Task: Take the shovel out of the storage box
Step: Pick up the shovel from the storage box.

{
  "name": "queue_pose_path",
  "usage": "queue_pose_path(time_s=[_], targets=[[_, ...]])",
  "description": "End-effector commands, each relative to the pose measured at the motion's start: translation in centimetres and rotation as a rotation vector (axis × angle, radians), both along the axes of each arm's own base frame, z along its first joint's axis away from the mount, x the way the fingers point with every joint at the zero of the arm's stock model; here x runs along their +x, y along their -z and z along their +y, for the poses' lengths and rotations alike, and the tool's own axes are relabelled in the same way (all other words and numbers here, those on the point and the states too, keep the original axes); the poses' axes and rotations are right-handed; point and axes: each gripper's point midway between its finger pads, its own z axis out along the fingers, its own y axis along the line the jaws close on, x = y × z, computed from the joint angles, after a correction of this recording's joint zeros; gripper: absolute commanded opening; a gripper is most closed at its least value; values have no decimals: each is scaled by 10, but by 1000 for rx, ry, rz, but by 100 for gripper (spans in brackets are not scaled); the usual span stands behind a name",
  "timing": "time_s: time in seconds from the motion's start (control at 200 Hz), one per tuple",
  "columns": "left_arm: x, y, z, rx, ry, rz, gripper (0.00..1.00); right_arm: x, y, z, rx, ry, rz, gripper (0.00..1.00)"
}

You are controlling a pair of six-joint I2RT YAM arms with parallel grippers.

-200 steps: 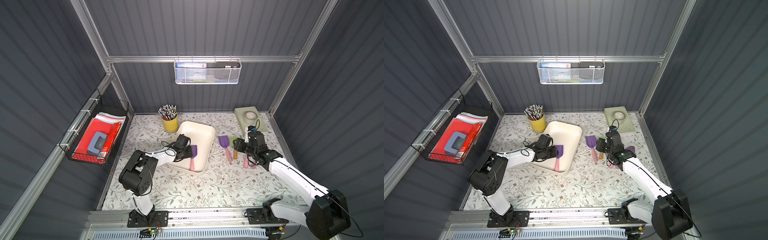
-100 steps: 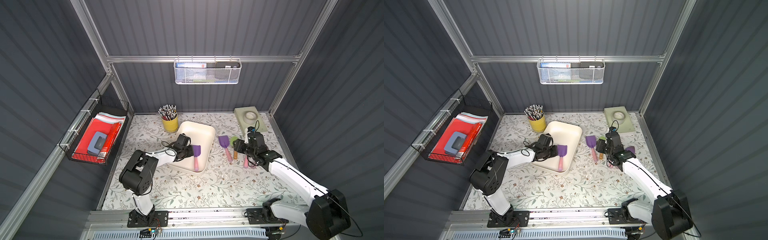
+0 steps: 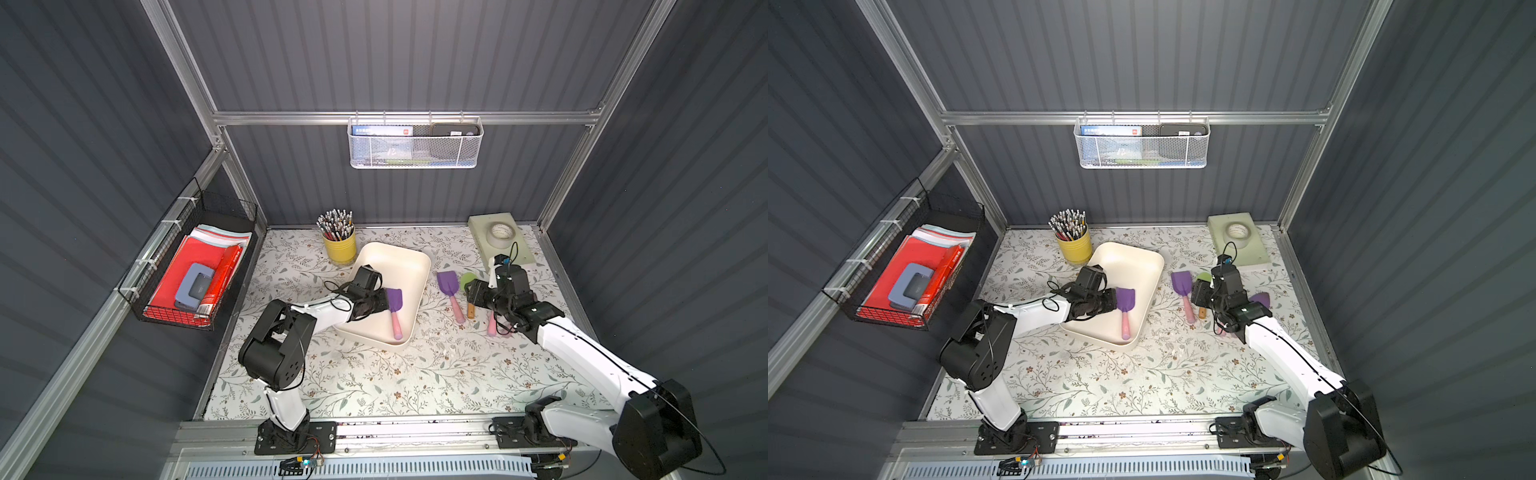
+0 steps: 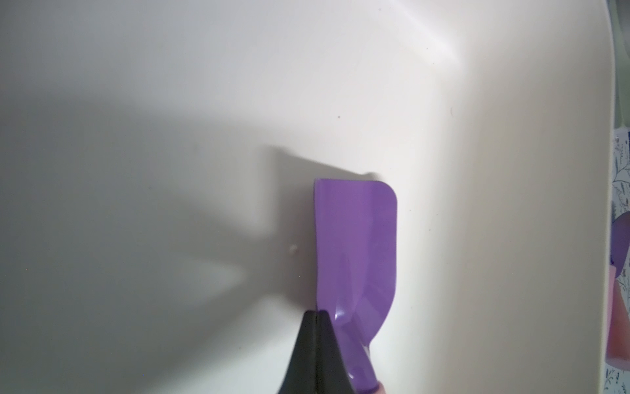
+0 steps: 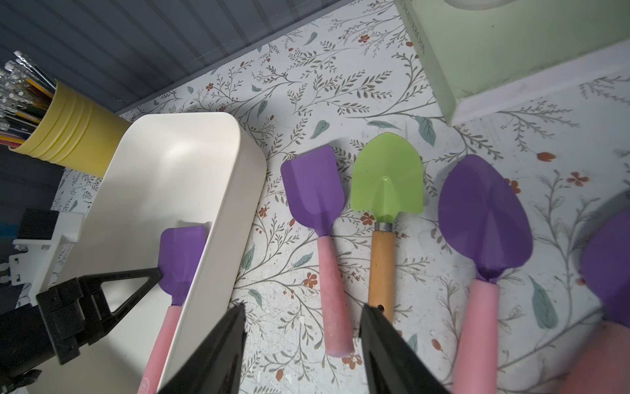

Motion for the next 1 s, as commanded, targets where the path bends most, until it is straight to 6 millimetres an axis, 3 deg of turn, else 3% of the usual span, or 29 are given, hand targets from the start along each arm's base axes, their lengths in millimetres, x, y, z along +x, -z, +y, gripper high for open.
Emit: queue_pose_path(time_s=[0.0,0.23,0.305,0.355,0.405,0.48,0.505,0.875,0.996], targets=[[13,-46,-10,-35,15,-81,0,-3,-8,10,44,-35,-22,59],[31,-100,-13,-55,-5,-173,0,-10,-13,42,128,-159,-34,59],[35,-115,-12,-54,-17,-197,0,-16,-12,60,177,-238,-18,59],[38,-126,-13,-61,-22,-217,0,-20,-24,78,248,-320,-43,59],[40,-135,-14,-73,-20,-234,0,-22,-18,94,306,-389,-14,59],[40,-134,-18,-86,-4,-226,0,-24,-22,109,385,-446,6,60],[46,-149,-22,-103,-3,-255,0,-25,-25,114,419,-470,-1,60],[57,-161,-35,-151,17,-288,0,-32,-52,155,698,-661,-12,65],[58,-165,-40,-177,32,-294,0,-33,-45,164,717,-688,19,65]])
